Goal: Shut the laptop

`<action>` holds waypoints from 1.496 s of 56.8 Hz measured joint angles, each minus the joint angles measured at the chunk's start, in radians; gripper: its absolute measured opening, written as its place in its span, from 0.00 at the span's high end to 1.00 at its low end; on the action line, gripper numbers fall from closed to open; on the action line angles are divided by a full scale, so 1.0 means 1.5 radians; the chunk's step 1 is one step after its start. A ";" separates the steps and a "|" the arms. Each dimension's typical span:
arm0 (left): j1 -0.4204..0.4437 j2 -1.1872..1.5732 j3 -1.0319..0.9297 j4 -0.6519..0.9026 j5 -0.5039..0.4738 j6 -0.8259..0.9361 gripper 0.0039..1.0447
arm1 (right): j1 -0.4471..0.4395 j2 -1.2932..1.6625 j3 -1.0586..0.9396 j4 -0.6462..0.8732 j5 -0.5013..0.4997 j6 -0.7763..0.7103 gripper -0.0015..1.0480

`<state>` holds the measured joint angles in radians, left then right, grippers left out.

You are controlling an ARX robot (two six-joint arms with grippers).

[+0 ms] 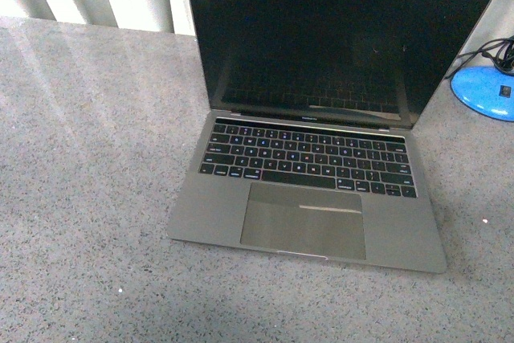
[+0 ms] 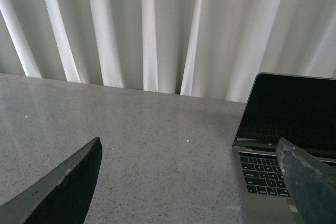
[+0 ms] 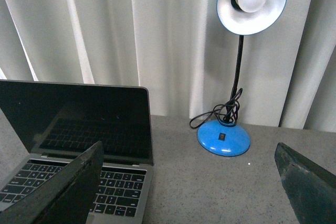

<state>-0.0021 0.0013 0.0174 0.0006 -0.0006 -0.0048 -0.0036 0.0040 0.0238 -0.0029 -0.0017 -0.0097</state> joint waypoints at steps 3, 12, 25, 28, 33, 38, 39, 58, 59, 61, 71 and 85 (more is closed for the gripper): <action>0.000 0.000 0.000 0.000 0.000 0.000 0.06 | 0.000 0.000 0.000 0.000 0.000 0.000 0.10; 0.000 0.000 0.000 0.000 0.000 0.000 0.06 | 0.000 0.000 0.000 0.000 0.000 0.000 0.10; 0.000 0.000 0.000 0.000 0.000 0.000 0.06 | 0.000 0.000 0.000 0.000 0.000 0.000 0.10; 0.000 0.000 0.000 0.000 0.000 0.000 0.06 | 0.000 0.000 0.000 0.000 0.000 0.000 0.10; 0.000 0.000 0.000 0.000 0.000 0.000 0.06 | 0.000 0.000 0.000 0.000 0.000 0.000 0.10; 0.000 0.000 0.000 0.000 0.000 0.000 0.06 | 0.000 0.000 0.000 0.000 0.000 0.000 0.10; 0.000 0.000 0.000 0.000 0.000 0.000 0.06 | 0.000 0.000 0.000 0.000 0.000 0.000 0.10; 0.000 0.000 0.000 0.000 0.000 0.000 0.06 | 0.000 0.000 0.000 0.000 0.000 0.000 0.10; 0.000 0.000 0.000 0.000 0.000 0.000 0.06 | 0.000 0.000 0.000 0.000 0.000 0.000 0.10; 0.000 0.000 0.000 0.000 0.000 0.000 0.06 | 0.000 0.000 0.000 0.000 0.000 0.000 0.10; 0.000 0.000 0.000 0.000 0.000 0.000 0.06 | 0.000 0.000 0.000 0.000 0.000 0.000 0.10; 0.000 0.000 0.000 0.000 0.000 0.000 0.06 | 0.000 0.000 0.000 0.000 0.000 0.000 0.10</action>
<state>-0.0021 0.0013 0.0177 0.0002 -0.0006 -0.0048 -0.0036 0.0040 0.0238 -0.0029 -0.0017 -0.0097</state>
